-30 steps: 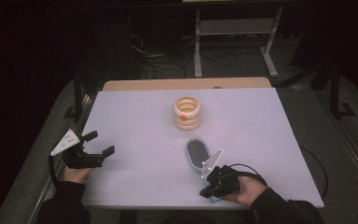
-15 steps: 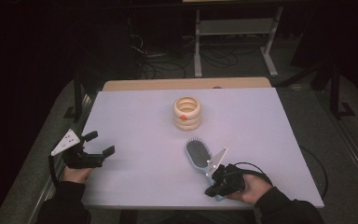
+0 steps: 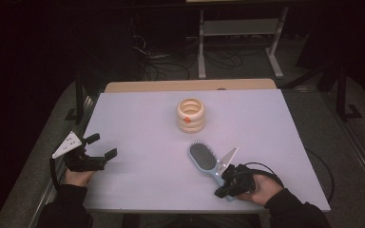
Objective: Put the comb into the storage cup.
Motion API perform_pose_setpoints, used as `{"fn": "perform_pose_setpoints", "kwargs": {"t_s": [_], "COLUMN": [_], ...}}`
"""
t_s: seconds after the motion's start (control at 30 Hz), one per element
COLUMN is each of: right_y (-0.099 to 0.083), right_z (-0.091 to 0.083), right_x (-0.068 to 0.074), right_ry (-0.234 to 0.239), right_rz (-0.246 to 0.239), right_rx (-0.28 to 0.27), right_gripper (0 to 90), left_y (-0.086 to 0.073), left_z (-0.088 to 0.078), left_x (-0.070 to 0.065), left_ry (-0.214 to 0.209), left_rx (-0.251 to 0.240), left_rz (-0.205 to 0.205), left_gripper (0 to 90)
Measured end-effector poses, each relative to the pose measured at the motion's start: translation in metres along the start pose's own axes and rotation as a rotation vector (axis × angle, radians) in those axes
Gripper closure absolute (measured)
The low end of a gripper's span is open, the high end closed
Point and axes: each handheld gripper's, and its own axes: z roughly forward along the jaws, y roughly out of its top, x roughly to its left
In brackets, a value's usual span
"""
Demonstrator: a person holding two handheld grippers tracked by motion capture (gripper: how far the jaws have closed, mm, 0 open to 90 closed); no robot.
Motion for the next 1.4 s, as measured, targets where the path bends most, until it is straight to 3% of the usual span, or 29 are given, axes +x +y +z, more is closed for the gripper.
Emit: {"fn": "perform_pose_setpoints", "kwargs": {"t_s": [1.4], "right_y": [-0.024], "right_z": [-0.016], "right_x": [-0.023], "right_ry": [-0.039], "right_rz": [0.086], "right_rx": [-0.005], "right_gripper": [88.9], "left_y": [0.000], "left_z": [0.000], "left_x": [0.000], "left_ry": [-0.004], "left_rx": [0.001], "left_rz": [0.000], "left_gripper": [0.0]}}
